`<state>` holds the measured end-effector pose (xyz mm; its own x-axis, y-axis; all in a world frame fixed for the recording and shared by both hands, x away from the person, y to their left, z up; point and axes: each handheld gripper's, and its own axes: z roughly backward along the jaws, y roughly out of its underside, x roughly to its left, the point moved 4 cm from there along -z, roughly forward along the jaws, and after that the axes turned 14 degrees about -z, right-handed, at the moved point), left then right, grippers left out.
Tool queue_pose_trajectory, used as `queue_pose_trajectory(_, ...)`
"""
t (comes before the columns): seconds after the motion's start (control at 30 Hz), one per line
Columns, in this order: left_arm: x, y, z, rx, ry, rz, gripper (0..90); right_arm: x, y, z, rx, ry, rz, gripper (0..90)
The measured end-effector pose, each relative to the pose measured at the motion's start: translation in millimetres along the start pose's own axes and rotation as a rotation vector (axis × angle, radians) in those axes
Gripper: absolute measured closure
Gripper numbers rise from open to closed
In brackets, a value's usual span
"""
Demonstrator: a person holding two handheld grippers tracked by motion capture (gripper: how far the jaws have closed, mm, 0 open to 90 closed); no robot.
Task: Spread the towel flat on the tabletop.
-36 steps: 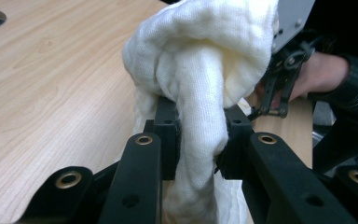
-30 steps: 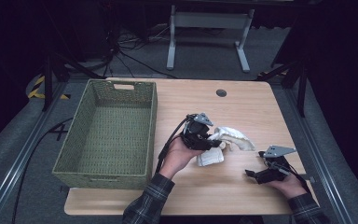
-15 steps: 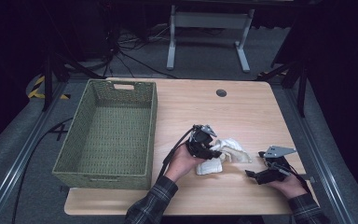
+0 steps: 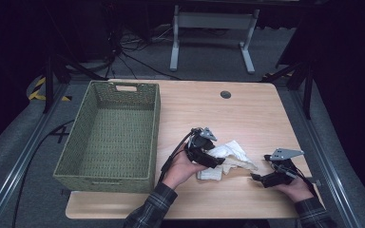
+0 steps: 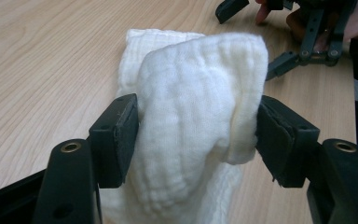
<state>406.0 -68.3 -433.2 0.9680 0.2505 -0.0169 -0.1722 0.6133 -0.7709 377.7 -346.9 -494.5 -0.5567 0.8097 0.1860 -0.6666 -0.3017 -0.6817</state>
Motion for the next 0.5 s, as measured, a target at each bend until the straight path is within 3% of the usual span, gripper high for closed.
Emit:
queue_pose_trajectory(0.3,-13.9,14.4,27.5,-0.03,-0.043,0.022,38.2,5.2,-6.7,14.8,-0.059,-0.033,0.004,9.5)
queue_pose_trajectory(0.5,-18.5,18.2,39.5,-0.05,-0.06,0.032,32.8,7.8,-8.3,19.2,-0.073,-0.06,0.005,13.0)
